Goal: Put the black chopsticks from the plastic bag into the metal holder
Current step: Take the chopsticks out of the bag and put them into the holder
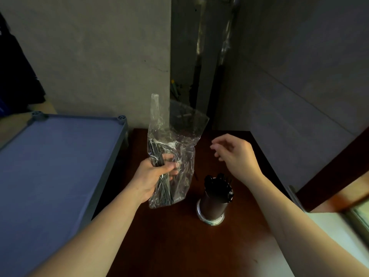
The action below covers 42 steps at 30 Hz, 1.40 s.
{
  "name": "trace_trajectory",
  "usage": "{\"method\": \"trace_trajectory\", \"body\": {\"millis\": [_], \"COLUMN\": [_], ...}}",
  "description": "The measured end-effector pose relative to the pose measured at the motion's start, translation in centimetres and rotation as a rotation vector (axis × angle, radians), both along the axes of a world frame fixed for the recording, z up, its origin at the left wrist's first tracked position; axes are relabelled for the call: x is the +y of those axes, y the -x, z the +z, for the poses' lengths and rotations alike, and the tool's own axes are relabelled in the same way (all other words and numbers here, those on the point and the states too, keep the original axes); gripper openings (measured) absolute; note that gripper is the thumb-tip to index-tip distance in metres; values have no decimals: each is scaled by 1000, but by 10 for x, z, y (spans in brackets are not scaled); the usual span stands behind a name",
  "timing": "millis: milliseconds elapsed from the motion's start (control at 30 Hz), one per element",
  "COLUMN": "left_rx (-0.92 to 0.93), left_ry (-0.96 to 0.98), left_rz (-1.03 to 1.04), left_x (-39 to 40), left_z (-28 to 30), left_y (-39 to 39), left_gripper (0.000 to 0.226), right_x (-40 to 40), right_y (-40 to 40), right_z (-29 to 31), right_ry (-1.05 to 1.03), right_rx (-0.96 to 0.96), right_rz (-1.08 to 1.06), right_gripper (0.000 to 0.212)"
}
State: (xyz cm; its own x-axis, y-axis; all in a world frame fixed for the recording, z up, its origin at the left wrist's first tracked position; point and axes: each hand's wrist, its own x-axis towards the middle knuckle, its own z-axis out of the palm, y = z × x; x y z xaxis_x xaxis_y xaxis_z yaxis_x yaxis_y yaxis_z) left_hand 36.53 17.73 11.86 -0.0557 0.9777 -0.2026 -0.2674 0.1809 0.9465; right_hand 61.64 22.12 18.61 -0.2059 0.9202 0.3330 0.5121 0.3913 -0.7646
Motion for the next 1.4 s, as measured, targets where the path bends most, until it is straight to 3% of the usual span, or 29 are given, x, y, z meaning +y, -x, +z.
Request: {"method": "trace_trajectory", "body": {"millis": [167,367,567,767,900,1067,1167,1400], "left_rx": [55,41,76,86,103,92,109,42], "left_ry": [12,-22,-50,-23,-1,28,38,61], "left_rz": [-47,-121,-141,-192,-293,-393,-379,-326], "left_x": [-10,-18,-21,-25,-26,-27,-27,-27], "left_z": [-4,4,13,25,26,29,31,30], "left_y": [3,7,13,14,18,25,24,21], "left_gripper": [36,41,28,32,42,73,82,76], "right_x": [2,10,12,9,9,11,9,6], "right_y": [36,78,100,119,124,117,114,114], "right_z": [25,35,35,39,45,48,53,54], "right_ry": [-134,-24,83,79,163,271,325,397], "right_rx": [10,-67,-205,-321,-253,-163,-131,-96], "right_rz": [50,173,304,382,422,505,556,631], "right_gripper": [25,31,12,4,15,24,21,26]}}
